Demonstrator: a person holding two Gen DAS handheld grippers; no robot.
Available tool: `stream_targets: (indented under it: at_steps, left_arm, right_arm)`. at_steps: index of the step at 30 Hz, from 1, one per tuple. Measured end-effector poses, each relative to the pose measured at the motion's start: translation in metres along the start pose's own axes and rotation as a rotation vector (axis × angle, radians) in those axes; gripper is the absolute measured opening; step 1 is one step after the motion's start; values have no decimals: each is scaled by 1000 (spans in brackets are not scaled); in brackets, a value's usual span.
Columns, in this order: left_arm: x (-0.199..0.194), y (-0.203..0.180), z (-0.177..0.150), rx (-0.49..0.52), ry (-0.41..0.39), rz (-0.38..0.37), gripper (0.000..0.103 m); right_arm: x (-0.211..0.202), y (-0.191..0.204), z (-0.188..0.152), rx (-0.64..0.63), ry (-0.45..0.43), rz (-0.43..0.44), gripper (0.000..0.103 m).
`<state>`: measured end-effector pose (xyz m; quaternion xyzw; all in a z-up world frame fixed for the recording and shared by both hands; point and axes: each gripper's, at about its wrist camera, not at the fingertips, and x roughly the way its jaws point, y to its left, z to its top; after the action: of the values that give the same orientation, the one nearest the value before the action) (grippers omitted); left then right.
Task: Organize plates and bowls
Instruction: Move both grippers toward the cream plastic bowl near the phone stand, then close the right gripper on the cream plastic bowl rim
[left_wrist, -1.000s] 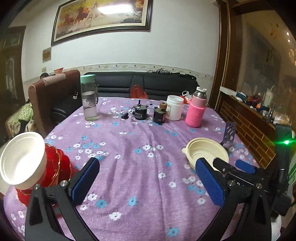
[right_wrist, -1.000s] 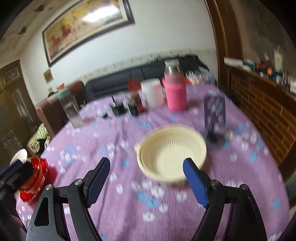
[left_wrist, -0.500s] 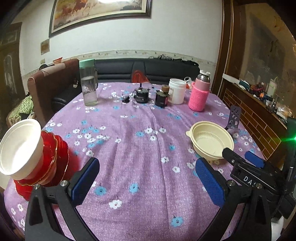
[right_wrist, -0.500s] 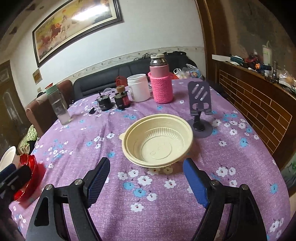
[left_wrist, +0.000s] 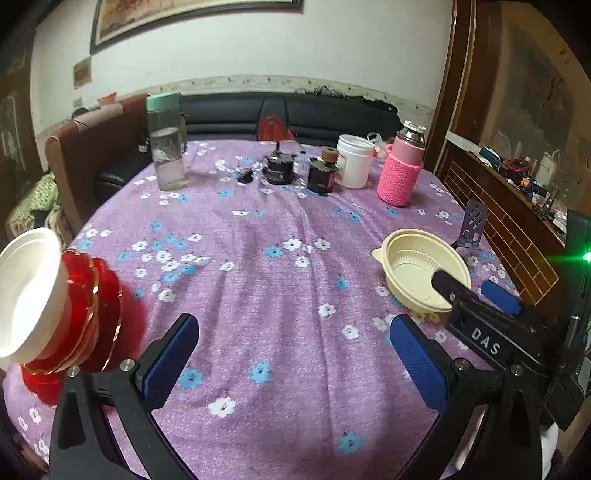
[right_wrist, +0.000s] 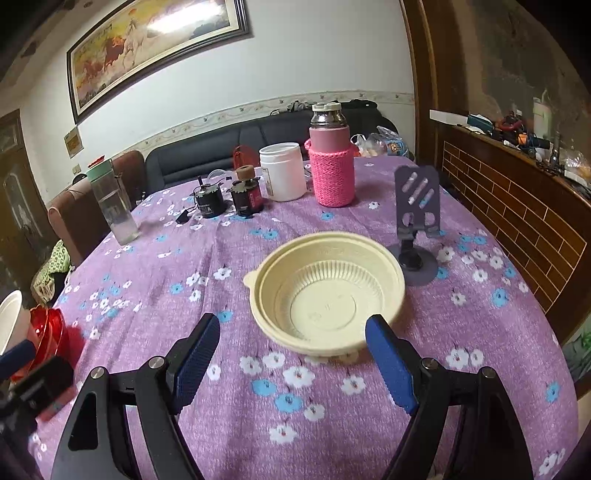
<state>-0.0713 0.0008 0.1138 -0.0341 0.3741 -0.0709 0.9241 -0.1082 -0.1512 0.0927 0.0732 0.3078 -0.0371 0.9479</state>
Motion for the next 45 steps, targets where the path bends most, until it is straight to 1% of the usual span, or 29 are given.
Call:
stream_targets:
  at_steps: [1,3,4,6,8,9,10,11,13,15,17,19,21,24,26,27,29,30,31,32,33,34,35,38,41,42,44,45]
  left_arm:
    - [1,-1,5,-6,3,-10,103]
    - [-1,-4,18,-15,-16,-20,103]
    - [-4,-4,22,-15,-33,-17,103]
    - [-14,-5,27,-11,-96,3,103]
    - [-18,-4,26,-10,-138,31,103]
    - [-17,-4,23,-12,-157,51,103]
    - [-15,-4,23,-12,-157,58,103]
    - [-11,-5,21,-7,-146,65,103]
    - [2,-9,19,19,-87,63,103]
    - [9,-11,17,28,-67,62,103]
    - [14,-10,16,23,-56,80,103]
    - [19,-7,16,5,-50,89,103]
    - [24,-4,17,-7,-37,99,103]
    - [33,2,18,-4,-25,127,103]
    - [39,9,19,-20,-6,126,103]
    - [44,15,20,-46,14,117,103]
    - [52,21,22,-80,35,95,103]
    - [58,23,22,-93,47,88,103]
    - [61,22,23,-93,52,87,103]
    - [65,20,23,-88,56,88,103]
    - [73,15,23,-70,65,90,103]
    - [78,11,24,-58,72,90,103]
    - [83,7,24,-48,80,89,103]
    - [99,-9,29,-19,98,83,103]
    - [107,-27,36,22,87,86,103]
    - [109,-37,39,52,74,91,103]
    - [112,-48,43,85,61,99,103]
    - [115,-55,46,97,57,101,103]
  right_arm:
    - [-1,0,9,-2,-20,-3,85]
    - [-4,-1,26,4,-59,-24,85]
    - [-11,-4,35,20,-90,-29,85]
    - [-22,-7,44,44,-146,-47,86]
    - [-29,-13,43,66,-208,-94,103]
    - [-28,-17,40,83,-221,-105,103]
    - [-25,-22,38,99,-215,-108,103]
    - [-18,-29,35,123,-187,-113,103]
    - [-6,-44,32,174,-145,-121,103]
    - [4,-61,27,234,-122,-133,103]
    - [10,-77,24,274,-104,-147,103]
    - [13,-88,22,299,-104,-157,103]
    - [15,-96,20,306,-103,-163,103]
    - [24,-105,15,330,-97,-145,103]
    - [30,-108,11,341,-84,-127,103]
    - [34,-109,9,342,-70,-114,102]
    - [40,-111,5,341,-48,-68,99]
    - [41,-112,4,343,-42,-63,96]
    - [44,-113,3,352,-27,-53,88]
    - [47,-113,2,359,-7,-25,81]
    - [50,-113,1,360,5,-8,78]
    - [53,-111,0,357,21,5,74]
    - [55,-109,-1,352,30,5,70]
    - [57,-106,2,347,50,-1,69]
    - [64,-103,14,322,83,-56,69]
    - [70,-101,19,307,102,-77,69]
    - [78,-97,24,288,119,-80,65]
    - [81,-97,23,279,124,-82,59]
